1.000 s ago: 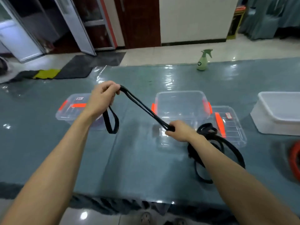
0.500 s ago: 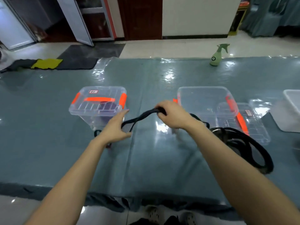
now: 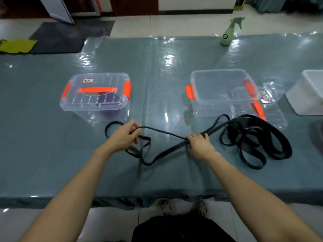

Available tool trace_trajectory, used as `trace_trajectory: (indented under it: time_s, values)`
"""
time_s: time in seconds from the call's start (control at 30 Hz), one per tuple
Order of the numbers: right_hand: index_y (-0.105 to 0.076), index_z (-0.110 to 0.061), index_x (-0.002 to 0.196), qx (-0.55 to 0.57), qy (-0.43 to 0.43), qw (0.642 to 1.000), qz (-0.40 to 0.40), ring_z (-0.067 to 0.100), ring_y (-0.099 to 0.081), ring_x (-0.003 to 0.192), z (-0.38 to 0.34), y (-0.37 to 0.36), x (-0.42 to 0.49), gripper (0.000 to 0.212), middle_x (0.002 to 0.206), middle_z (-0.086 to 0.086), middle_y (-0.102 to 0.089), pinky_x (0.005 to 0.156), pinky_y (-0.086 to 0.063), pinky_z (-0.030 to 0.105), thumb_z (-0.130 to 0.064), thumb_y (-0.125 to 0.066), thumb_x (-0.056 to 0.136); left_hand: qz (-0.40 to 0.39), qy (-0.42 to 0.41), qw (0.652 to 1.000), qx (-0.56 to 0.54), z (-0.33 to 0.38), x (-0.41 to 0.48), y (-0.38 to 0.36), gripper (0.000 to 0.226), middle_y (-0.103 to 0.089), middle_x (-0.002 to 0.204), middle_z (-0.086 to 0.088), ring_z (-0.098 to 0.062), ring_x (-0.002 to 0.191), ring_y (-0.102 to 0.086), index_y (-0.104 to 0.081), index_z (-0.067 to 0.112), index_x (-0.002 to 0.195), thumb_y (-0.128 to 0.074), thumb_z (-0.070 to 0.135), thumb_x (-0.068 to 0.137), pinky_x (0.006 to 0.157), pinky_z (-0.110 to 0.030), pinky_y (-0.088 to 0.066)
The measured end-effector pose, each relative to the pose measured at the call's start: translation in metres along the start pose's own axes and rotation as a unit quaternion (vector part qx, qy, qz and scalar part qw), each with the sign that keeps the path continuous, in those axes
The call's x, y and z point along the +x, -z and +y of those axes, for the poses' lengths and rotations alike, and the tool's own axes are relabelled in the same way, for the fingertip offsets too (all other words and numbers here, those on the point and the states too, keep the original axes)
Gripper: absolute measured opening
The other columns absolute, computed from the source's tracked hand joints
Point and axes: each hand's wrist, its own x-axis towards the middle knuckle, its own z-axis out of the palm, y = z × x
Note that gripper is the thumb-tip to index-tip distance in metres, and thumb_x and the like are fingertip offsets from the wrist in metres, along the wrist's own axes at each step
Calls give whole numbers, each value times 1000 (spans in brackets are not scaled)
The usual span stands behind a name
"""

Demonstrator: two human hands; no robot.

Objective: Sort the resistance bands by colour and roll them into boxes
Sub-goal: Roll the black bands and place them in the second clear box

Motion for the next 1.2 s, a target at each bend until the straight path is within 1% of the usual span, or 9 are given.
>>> trace_trajectory:
  time_s: [0.1, 0.17, 0.3, 0.43, 0.63, 0.73, 0.9, 1.07, 1.2]
  values:
    - [-66, -9, 127, 61, 3, 998, 20, 36, -61, 124, -10, 2, 4, 28, 129, 14, -66, 109, -46, 47, -29, -54, 111, 86, 3, 995, 55, -25, -7, 7, 11, -76, 89, 10, -15, 86, -71, -63, 37, 109, -66, 28, 103, 80, -41, -59]
    - [-71, -8, 121, 126, 41, 991, 26, 34, -67, 114, -30, 8, 8, 26, 120, 13, -73, 97, -53, 43, -29, -60, 109, 94, 26, 990, 104, -39, -9, 3, 33, -72, 123, -3, -28, 118, -67, -63, 25, 133, -69, 24, 100, 102, -48, -54]
    - [-63, -18, 145, 171, 84, 980, 51, 25, -64, 126, -60, 13, 10, 49, 136, 4, -68, 106, -51, 37, -35, -74, 101, 74, 82, 982, 154, -58, -21, -18, 79, -46, 156, -16, -38, 145, -47, -40, 16, 164, -77, 31, 96, 120, -52, -42]
    - [-59, -18, 148, 60, 79, 995, -16, 30, -59, 129, -58, -7, 6, 56, 139, 5, -62, 113, -47, 46, -47, -69, 101, 2, 101, 990, 102, -71, -36, -43, 70, -56, 152, -10, -32, 135, -59, -45, 19, 161, -75, 37, 100, 114, -47, -49]
    - [-64, -11, 83, 81, 19, 995, 63, 34, -65, 78, -82, -21, 13, 46, 82, 8, -68, 69, -48, 39, -40, -45, 113, -55, 79, 975, 199, -81, -54, -64, 32, -74, 103, 14, -16, 110, -67, -68, 43, 122, -67, 62, 97, 109, -42, -37]
    - [-66, -7, 109, 102, 8, 993, 56, 36, -67, 92, -106, -11, 35, 21, 105, 15, -72, 72, -50, 38, -19, -49, 109, -83, 57, 964, 244, -88, -64, -63, 24, -73, 106, 13, -18, 112, -59, -73, 41, 110, -71, 58, 95, 108, -40, -34]
    - [-60, -4, 141, 216, -5, 975, 51, 41, -63, 124, -140, 5, 68, 39, 132, 24, -68, 100, -53, 44, -22, -61, 107, 37, 56, 956, 285, -103, -94, -48, 16, -68, 87, 7, -21, 94, -60, -74, 30, 85, -75, 46, 84, 92, -40, -41]
    - [-68, 1, 128, 170, 18, 985, 21, 41, -65, 122, -150, 5, 88, 32, 130, 24, -69, 104, -53, 46, -15, -65, 101, 96, 159, 961, 204, -128, -127, -32, 10, -74, 84, 5, -24, 83, -70, -72, 24, 89, -74, 34, 88, 72, -34, -50]
    - [-68, -1, 115, 201, 16, 978, 61, 42, -69, 105, -141, 33, 86, 23, 114, 23, -71, 88, -60, 46, -1, -57, 95, 16, 168, 979, 117, -141, -130, -27, 17, -80, 111, 6, -19, 104, -74, -80, 28, 109, -73, 22, 95, 88, -32, -58]
